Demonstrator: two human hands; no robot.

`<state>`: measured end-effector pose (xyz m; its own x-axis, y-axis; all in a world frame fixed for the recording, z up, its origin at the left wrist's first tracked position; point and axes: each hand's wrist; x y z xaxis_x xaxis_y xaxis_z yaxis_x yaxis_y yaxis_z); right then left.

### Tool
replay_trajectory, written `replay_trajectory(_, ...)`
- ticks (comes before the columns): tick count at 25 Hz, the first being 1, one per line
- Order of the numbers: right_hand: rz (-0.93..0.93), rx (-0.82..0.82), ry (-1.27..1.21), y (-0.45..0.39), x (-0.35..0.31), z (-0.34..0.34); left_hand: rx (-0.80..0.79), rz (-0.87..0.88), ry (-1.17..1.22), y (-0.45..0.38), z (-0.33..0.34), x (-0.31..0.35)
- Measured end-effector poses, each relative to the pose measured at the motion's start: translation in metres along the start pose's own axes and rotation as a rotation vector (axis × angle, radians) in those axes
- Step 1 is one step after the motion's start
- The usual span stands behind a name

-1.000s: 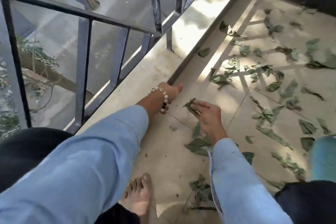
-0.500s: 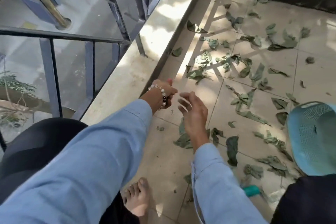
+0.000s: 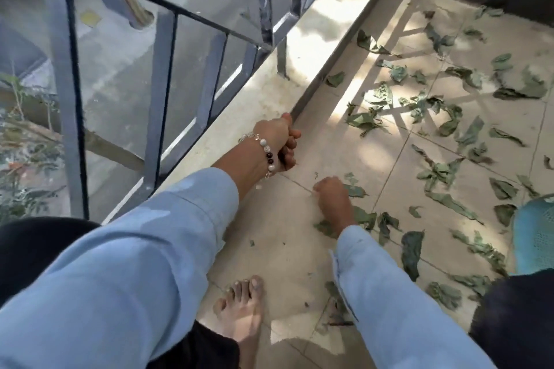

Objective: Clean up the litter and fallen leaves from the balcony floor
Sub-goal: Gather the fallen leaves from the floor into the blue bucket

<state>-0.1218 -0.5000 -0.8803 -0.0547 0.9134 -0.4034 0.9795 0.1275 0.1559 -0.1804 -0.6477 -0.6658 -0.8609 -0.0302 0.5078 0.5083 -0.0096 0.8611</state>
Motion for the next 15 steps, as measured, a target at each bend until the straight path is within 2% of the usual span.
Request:
replay_trajectory(4, 0.290, 0.103, 0.017, 0.006, 0.025, -0.020, -0.034, -0.008, 0.012, 0.013, -0.011, 0.001)
replay_trajectory(5, 0.339, 0.085, 0.009, 0.009, 0.026, -0.017, -0.049, -0.001, 0.007, 0.013, -0.012, 0.000)
replay_trajectory(8, 0.405, -0.194, -0.059, 0.016, 0.013, -0.001, -0.058, 0.019, -0.022, 0.021, -0.012, -0.001)
replay_trajectory(10, 0.382, -0.259, 0.043, 0.021, 0.009, 0.011, -0.082, 0.021, -0.023, 0.020, -0.009, -0.003)
replay_trajectory(12, 0.262, -0.168, 0.215, 0.027, 0.007, 0.015, -0.077, 0.011, -0.037, 0.017, -0.005, -0.004)
replay_trajectory(15, 0.109, -0.046, 0.303, 0.030, 0.019, 0.006, -0.130, -0.020, -0.070, 0.015, 0.004, -0.005)
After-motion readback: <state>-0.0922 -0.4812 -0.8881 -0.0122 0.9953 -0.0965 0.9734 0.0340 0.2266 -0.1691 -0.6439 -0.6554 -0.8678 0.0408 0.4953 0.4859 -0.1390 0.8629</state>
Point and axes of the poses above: each hand's wrist, its own y-axis away from the middle knuckle, its own z-axis out of the palm, x = y × z, and after that the axes turned 5 degrees about -z, right-handed
